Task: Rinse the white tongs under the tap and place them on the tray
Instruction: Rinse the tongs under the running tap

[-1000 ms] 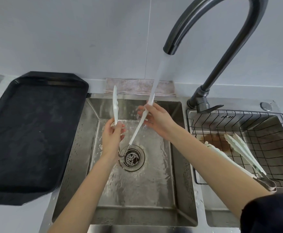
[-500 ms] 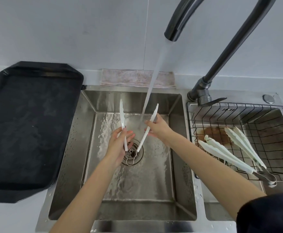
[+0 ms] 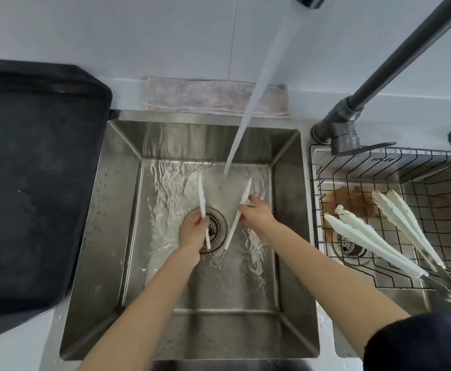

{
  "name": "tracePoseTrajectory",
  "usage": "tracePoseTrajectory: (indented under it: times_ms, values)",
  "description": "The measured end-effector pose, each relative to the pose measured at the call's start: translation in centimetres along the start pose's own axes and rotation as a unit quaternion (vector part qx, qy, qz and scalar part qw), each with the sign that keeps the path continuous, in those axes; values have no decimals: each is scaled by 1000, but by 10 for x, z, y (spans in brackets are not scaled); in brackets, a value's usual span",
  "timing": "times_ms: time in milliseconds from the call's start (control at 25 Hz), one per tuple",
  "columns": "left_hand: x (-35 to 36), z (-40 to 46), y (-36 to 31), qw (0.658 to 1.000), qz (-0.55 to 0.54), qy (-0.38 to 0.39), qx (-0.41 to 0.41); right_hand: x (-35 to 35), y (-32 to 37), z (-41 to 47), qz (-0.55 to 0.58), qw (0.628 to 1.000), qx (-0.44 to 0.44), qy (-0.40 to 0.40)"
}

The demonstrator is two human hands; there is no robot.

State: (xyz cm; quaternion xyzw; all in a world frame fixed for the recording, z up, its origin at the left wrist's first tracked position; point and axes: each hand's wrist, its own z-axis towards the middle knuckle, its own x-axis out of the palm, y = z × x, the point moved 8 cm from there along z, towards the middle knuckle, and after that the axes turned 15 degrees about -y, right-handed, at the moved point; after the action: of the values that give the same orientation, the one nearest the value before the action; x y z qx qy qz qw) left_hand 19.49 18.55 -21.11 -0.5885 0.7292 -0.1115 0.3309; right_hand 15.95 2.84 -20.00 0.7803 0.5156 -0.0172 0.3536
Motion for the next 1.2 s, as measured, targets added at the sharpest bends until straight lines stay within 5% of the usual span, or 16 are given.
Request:
tracePoseTrajectory:
  times_ms: [320,760,920,1200]
  values:
    - [4,1,7,999,34,14,-22,6,-12,-3,82,994,67,40]
    - [5,-10,8,992,107,69,4,-8,0,-31,-26,999,21,43]
    - [-2,-24,-12,974,185,85,97,-16,13,-42,-159,984,-74,28]
    - [-9,-84,-64,866,367,98,325,-51,47,-93,-310,915,-259,-12]
